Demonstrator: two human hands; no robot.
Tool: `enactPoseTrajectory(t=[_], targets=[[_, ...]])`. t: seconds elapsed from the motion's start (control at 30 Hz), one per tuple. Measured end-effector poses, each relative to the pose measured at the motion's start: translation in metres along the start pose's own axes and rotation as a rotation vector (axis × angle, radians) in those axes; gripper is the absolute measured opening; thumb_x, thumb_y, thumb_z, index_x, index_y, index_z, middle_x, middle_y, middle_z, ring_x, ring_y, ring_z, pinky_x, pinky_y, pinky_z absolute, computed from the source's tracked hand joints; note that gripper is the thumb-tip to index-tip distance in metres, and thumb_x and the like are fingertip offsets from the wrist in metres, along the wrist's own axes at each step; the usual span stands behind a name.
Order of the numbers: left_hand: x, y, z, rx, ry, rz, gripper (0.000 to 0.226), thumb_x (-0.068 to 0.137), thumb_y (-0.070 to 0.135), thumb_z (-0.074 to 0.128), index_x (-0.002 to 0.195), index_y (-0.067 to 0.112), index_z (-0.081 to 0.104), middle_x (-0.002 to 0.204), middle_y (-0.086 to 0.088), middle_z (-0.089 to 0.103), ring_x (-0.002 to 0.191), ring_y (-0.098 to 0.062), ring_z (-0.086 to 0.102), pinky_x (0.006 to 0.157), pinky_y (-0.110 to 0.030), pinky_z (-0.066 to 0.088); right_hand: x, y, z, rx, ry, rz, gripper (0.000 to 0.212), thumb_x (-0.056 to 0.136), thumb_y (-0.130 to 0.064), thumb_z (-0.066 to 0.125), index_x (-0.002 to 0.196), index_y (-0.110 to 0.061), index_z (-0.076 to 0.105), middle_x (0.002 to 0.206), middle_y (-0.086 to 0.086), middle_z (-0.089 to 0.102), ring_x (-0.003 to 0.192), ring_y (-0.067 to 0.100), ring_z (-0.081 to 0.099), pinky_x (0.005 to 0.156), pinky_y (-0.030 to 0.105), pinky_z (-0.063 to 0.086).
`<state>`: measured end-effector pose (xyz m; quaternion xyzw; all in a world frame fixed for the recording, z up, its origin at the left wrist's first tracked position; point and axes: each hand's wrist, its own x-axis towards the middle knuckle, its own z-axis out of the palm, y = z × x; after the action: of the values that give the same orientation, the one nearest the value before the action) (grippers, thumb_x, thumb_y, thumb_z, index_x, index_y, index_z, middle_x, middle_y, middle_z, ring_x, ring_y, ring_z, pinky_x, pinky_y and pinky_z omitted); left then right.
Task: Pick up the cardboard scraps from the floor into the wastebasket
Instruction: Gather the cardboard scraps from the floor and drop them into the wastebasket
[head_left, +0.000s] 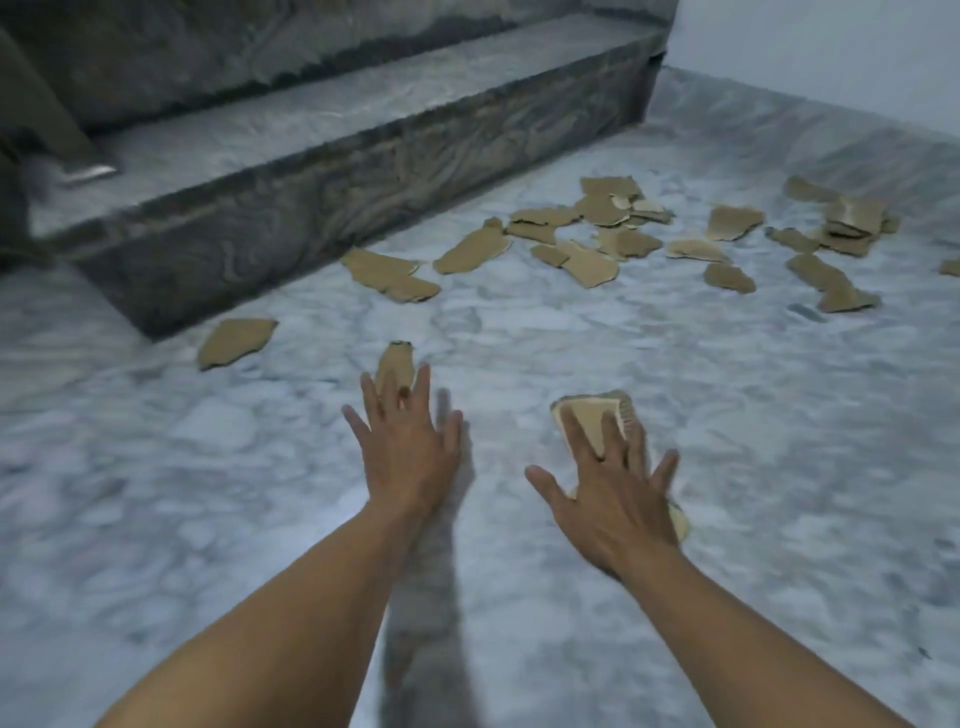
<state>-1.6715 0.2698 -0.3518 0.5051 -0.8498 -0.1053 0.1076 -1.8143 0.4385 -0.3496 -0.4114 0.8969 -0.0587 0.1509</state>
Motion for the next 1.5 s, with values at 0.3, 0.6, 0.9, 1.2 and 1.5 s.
enactPoseTrajectory(t=[0.3, 0.6, 0.9, 1.2, 1.5], targets=[[0.116, -0.111, -0.02, -0.116, -0.045, -0.392, 0.136, 0.05, 0.108, 0.034, 0.154, 0.043, -0.026, 0.165, -0.021, -0.022, 0.148, -0.051, -0.021, 0.112, -0.073, -0.013, 0.117, -0.096, 0.012, 0.037, 0.098, -0.017, 0.088, 0.087, -0.085, 0.009, 0.16, -0.039, -0.005, 0.158, 0.022, 0.017, 0.15, 0.039, 0.008, 0.119, 0.064, -0.005], [0.201, -0.129, -0.024, -0.126, -0.178, -0.326, 0.139, 0.048, 0.109, 0.033, 0.15, 0.041, -0.033, 0.166, -0.022, -0.019, 0.15, -0.052, -0.015, 0.115, -0.071, -0.01, 0.196, -0.121, 0.007, -0.007, 0.354, 0.186, 0.081, 0.093, -0.074, 0.017, 0.159, -0.028, 0.02, 0.139, 0.012, 0.042, 0.12, 0.036, 0.038, 0.098, 0.051, 0.026], [0.27, -0.071, 0.002, 0.051, -0.207, 0.106, 0.128, 0.049, 0.11, 0.026, 0.151, 0.051, -0.024, 0.168, -0.006, -0.021, 0.152, -0.046, -0.011, 0.114, -0.074, -0.005, 0.264, -0.077, -0.031, -0.033, 0.31, 0.124, 0.101, 0.079, -0.094, 0.023, 0.159, -0.039, -0.005, 0.168, 0.013, -0.004, 0.153, 0.031, -0.007, 0.115, 0.065, -0.01], [0.325, 0.024, 0.043, 0.119, -0.03, 0.318, 0.095, 0.069, 0.099, 0.026, 0.148, 0.049, 0.034, 0.141, -0.002, 0.039, 0.115, -0.032, 0.037, 0.094, -0.049, 0.032, 0.385, -0.033, -0.065, -0.109, 0.163, -0.056, 0.099, 0.074, -0.098, 0.011, 0.155, -0.048, -0.017, 0.17, 0.003, -0.01, 0.155, 0.034, -0.007, 0.114, 0.073, 0.0], [0.338, 0.034, 0.044, 0.142, -0.216, 0.266, 0.112, 0.071, 0.099, 0.026, 0.16, 0.033, 0.008, 0.17, 0.0, 0.014, 0.154, -0.034, 0.01, 0.119, -0.063, 0.006, 0.434, -0.02, -0.096, -0.272, 0.192, -0.11, 0.118, 0.067, -0.102, 0.01, 0.153, -0.023, 0.03, 0.168, 0.015, 0.005, 0.154, 0.038, -0.004, 0.111, 0.076, -0.006]])
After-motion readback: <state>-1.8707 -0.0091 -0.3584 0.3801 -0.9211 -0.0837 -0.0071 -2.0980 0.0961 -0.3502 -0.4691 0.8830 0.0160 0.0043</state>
